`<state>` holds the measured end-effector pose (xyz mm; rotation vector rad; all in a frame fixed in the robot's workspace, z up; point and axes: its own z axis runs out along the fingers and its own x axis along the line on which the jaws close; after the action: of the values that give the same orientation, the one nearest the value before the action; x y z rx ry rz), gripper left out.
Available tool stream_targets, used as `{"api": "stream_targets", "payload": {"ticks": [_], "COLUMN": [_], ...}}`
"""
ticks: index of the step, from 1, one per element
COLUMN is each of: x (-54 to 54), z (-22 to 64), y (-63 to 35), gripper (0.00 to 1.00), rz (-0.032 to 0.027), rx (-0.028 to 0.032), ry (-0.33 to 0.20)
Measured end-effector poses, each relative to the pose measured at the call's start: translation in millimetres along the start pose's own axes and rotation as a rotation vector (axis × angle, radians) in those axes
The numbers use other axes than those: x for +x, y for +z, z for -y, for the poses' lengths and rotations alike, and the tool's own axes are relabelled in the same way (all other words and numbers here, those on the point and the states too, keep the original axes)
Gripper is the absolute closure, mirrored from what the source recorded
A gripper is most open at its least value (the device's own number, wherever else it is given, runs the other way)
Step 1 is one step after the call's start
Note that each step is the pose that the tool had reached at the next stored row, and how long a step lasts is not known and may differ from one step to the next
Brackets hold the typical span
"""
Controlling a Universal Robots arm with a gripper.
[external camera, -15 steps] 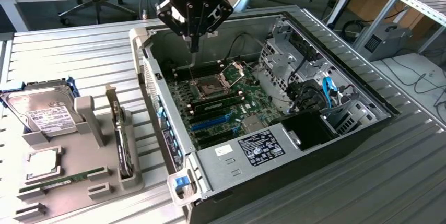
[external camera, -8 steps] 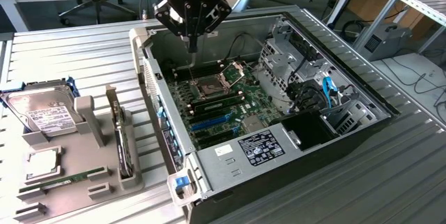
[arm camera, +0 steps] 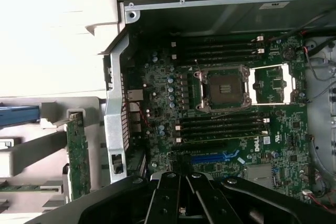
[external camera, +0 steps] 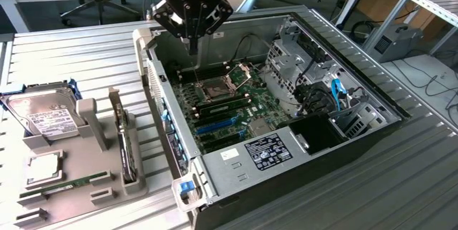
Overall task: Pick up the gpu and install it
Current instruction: 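Reach for the gpu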
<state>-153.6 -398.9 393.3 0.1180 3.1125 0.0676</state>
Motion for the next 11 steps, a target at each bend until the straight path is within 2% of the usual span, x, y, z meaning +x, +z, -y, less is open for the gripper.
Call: {"api": "stream_targets", "payload": {"ticks": [11], "x": [2.6], "z": [0.2], "y": [-0.1], "gripper": [0.89], "rz": [0.0], "rx": [0.0], "ry": [0.0]}}
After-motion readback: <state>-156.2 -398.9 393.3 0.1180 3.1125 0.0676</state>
